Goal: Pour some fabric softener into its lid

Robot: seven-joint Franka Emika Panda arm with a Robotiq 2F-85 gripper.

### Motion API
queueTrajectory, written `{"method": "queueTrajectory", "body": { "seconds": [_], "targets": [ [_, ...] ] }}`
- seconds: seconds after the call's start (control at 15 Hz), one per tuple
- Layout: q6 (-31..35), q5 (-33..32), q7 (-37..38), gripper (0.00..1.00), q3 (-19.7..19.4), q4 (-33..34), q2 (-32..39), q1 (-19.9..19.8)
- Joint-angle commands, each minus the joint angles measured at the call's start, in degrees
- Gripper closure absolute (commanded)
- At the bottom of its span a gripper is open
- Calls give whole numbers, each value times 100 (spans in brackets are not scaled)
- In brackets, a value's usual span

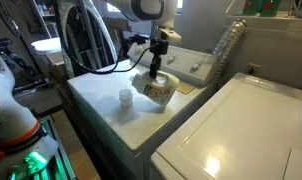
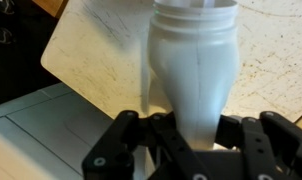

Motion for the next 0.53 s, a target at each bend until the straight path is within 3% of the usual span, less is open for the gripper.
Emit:
{"method": "queueTrajectory", "body": {
  "seconds": [0.0,0.47],
  "targets": [
    [214,-434,224,100,28,-178,-272,33],
    [483,-1243,637,100,188,-535,-589,227]
  ]
}}
